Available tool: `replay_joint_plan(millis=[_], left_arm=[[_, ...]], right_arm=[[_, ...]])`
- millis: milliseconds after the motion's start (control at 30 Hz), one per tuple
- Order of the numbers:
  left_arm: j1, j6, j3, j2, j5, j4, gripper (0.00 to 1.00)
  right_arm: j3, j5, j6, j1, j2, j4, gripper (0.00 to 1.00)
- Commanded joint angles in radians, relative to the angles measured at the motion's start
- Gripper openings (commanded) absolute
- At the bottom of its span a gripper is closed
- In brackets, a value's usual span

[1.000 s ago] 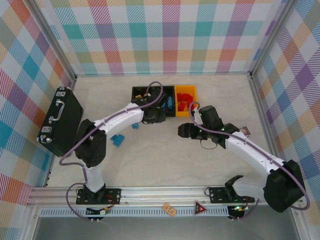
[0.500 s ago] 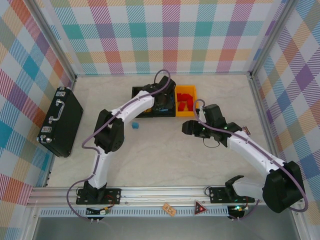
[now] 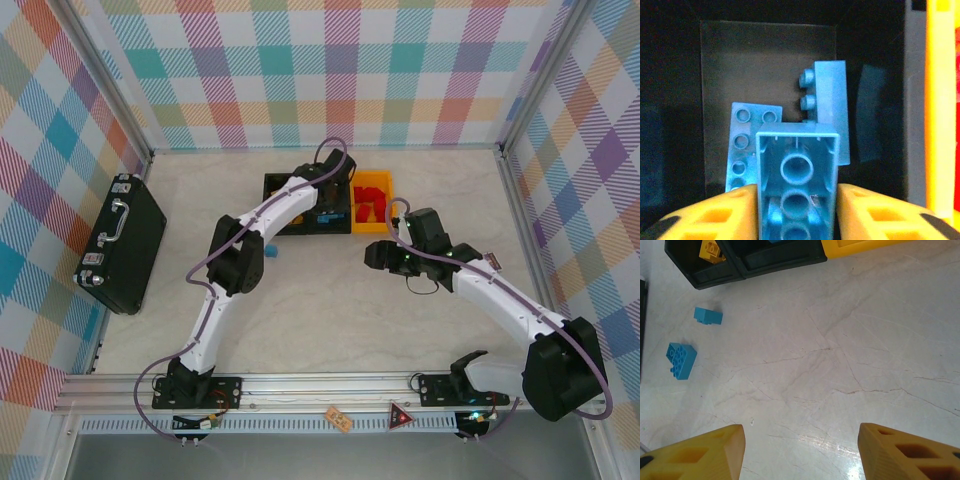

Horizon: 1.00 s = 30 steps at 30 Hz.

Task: Sort the legos into containers by color
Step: Place the lego in the container.

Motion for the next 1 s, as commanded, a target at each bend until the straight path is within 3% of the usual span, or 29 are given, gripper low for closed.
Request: replay_joint_plan(millis=[0, 267, 967], left_arm=[[0.004, 0.004, 0.030, -0.021, -0.007, -0.028, 0.48], [-0.012, 0.009, -0.080, -0.164, 0.004, 0.017, 0.52], [0.026, 0.024, -0.713, -0.663, -0.010, 0.157, 0.56]], right_arm=[[0.021, -0.002, 0.011, -0.006, 0.006, 0.001, 0.61], [0.012, -0.009, 0.017, -0.006, -0.002, 0.007, 0.61], [0.019, -0.113, -0.025, 0.032, -0.009, 0.019, 0.62]])
